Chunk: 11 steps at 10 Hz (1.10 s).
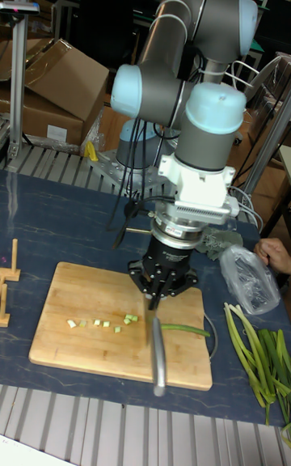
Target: Chop the scallions
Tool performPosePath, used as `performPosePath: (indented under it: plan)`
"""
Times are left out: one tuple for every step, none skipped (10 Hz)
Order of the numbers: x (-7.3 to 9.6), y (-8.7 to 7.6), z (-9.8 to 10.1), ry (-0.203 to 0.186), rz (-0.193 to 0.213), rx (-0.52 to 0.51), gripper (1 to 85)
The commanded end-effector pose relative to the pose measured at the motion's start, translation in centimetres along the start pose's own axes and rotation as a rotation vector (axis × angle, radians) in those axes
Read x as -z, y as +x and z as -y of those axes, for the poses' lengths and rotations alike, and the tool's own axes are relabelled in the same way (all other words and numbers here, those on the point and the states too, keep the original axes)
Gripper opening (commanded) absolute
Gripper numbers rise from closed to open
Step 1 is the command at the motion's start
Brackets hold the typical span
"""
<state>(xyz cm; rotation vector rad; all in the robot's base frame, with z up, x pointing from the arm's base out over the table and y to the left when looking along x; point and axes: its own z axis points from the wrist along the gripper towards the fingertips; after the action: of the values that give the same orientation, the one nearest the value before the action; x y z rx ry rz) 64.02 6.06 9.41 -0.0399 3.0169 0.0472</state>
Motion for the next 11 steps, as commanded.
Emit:
performPosePath:
  plan:
    - [1.2,-0.6,-1.5,-0.014,-0.006,-0.027,1.3]
    - [1.5,-0.3,-2.1,-0.014,-0.013,-0.035,1.3]
    - [1.6,-0.1,-2.6,-0.016,-0.012,-0.036,1.3]
    - [1.8,0.1,-2.8,-0.011,-0.012,-0.034,1.3]
    - [1.9,0.5,-2.8,-0.011,-0.018,-0.028,1.3]
    - [2.1,0.9,-2.8,-0.011,-0.027,-0.02,1.3]
    - [2.2,1.4,-2.6,-0.004,-0.032,0.002,1.3]
    - [1.7,1.7,-2.8,-0.011,-0.012,0.023,1.3]
    - [1.0,1.7,-2.8,-0.006,0.003,0.051,1.3]
    - [0.5,1.5,-2.7,0.006,0.008,0.071,1.3]
    - [0.1,1.3,-2.9,0.009,0.016,0.079,1.3]
